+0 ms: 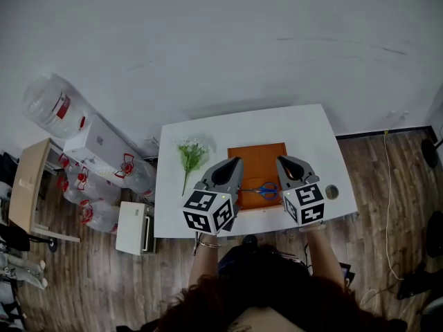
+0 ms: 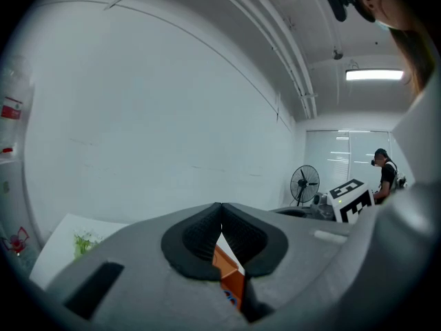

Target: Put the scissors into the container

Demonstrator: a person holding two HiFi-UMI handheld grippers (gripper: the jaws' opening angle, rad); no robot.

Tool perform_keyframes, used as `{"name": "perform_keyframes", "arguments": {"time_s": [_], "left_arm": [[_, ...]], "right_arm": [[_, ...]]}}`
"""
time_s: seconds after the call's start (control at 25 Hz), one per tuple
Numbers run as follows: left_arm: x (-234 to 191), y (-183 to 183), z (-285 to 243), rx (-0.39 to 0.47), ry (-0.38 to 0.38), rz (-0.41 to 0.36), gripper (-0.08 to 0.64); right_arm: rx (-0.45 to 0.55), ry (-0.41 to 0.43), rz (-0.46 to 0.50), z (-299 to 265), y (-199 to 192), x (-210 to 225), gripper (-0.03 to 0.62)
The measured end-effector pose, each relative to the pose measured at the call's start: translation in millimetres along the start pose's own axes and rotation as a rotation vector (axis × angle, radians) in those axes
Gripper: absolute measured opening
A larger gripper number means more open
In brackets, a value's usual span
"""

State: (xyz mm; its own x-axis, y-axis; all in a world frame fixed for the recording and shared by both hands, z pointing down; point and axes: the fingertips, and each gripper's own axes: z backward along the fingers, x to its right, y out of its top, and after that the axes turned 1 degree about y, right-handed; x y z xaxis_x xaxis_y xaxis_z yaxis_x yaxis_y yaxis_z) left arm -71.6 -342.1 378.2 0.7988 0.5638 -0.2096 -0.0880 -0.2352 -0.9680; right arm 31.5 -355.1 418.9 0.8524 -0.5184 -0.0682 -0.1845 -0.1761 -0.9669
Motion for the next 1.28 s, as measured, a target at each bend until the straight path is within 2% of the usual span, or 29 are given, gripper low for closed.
{"name": "perform_keyframes", "arguments": {"time_s": [0.36,1.28], "left_arm": [[3,1,-3,0.001,0.013,-0.015,0.015],[3,-1,-18,-0.025,0.002,-0.033,0.016]], "right_arm": [[0.052,-0.008,0.002,10,18,1,-0.003],[0.069,-0.017,0.035,7,24,8,-0.003]]}}
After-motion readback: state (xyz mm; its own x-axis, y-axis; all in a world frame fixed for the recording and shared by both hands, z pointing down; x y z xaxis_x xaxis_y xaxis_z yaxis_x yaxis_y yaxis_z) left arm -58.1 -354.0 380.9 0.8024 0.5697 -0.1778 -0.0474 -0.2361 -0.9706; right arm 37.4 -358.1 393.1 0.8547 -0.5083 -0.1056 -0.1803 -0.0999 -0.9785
